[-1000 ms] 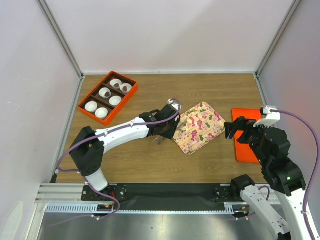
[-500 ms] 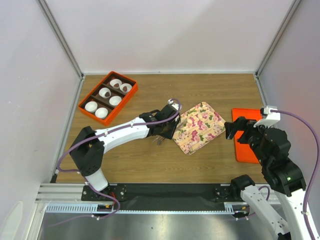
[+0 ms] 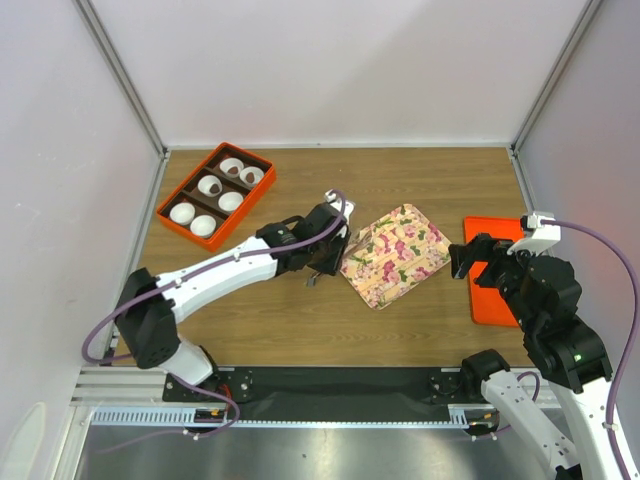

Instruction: Pack the chocolate

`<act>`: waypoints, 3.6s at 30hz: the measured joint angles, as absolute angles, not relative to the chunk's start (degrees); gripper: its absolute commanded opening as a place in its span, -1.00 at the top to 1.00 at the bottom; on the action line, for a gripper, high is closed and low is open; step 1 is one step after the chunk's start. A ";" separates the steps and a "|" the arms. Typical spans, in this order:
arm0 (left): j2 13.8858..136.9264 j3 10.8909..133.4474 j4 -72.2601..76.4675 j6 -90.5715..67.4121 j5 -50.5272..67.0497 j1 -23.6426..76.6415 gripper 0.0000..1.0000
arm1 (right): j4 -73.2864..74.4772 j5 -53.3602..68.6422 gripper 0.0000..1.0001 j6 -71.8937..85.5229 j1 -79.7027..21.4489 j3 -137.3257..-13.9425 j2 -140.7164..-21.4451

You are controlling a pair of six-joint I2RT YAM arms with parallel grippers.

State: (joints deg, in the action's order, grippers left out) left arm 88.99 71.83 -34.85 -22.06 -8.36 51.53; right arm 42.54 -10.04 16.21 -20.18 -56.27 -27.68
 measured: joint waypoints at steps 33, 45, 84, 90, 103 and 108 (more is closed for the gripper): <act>78.08 73.32 -40.82 -13.89 -5.28 6.87 0.23 | 42.61 -10.00 -0.99 16.21 -20.18 -56.29 -27.66; 86.13 75.16 -40.77 -12.78 -4.16 4.43 0.23 | 42.59 -9.63 -0.99 16.23 -20.18 -56.27 -27.66; 91.20 75.75 -40.21 -10.87 -6.92 3.55 0.16 | 42.63 -9.63 -0.99 15.86 -20.18 -56.27 -27.55; 91.13 75.75 -40.21 -10.81 -6.94 3.55 0.10 | 42.83 -9.67 -0.99 15.86 -20.18 -56.27 -26.85; 89.08 76.14 -41.80 -10.41 -7.03 3.55 0.07 | 43.00 -9.65 -0.99 15.90 -20.18 -56.34 -26.72; 85.97 81.58 -45.28 -9.96 -6.55 5.50 0.06 | 43.11 -9.54 -0.99 16.01 -20.18 -57.28 -26.85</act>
State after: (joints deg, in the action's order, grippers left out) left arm 85.97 81.58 -45.28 -9.96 -6.55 5.50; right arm 43.11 -9.54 16.01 -20.18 -57.28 -26.85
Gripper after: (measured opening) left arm 0.470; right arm 0.994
